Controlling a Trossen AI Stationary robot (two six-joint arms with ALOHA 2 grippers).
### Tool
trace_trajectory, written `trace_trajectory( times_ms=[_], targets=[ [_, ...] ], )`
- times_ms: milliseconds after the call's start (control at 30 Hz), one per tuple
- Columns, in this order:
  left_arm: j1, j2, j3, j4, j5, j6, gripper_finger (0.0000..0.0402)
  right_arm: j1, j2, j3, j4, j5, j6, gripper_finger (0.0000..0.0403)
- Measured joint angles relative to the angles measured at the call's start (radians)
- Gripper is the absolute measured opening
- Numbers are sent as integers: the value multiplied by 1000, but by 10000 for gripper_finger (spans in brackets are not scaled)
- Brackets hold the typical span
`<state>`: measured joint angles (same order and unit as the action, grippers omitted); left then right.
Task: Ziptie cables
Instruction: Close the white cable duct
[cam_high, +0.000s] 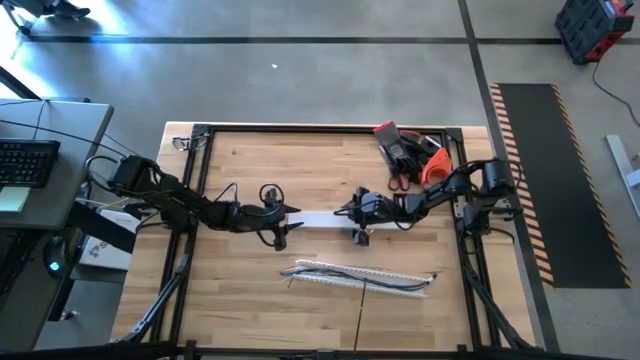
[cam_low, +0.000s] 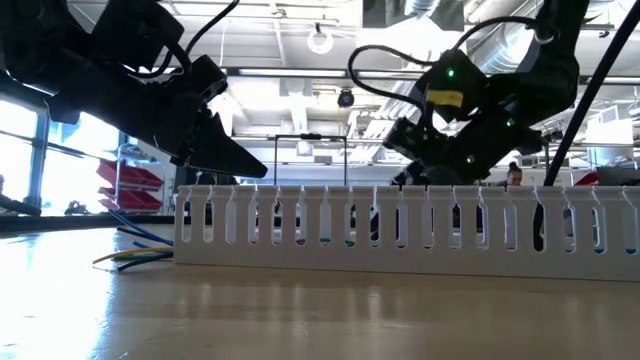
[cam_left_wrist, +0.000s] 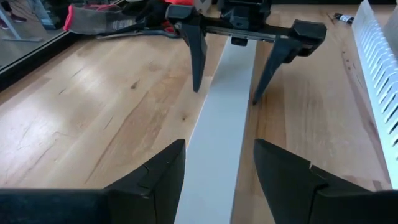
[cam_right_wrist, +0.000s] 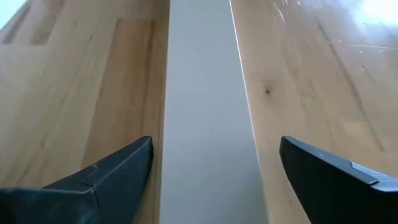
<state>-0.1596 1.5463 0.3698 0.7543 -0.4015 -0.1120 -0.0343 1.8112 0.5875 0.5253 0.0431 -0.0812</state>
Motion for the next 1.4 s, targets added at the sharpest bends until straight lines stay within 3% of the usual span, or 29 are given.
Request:
trace_trajectory(
  times_ms=[200,400,600,733,933,1167,1400],
  targets=[
    [0,0,0,-1,0,1,174,-1,84,6,27,-44,51,300],
    [2,1,0,24,14,49,174,14,158,9,132,-31,77,218],
    [2,-11,16,69,2,58,174,49,136,9,110,62,104,213],
    [-29,-58,57,61,-83,174,143,83,57,3,15,156,132,213],
    [-37,-142,83,50,-106,263,18,138,-155,-1,-210,225,162,213],
    [-31,-176,90,51,-105,263,2,224,-370,91,-473,301,276,213],
    [-83,-191,144,-14,-56,263,0,363,-340,272,-684,280,430,213]
  ],
)
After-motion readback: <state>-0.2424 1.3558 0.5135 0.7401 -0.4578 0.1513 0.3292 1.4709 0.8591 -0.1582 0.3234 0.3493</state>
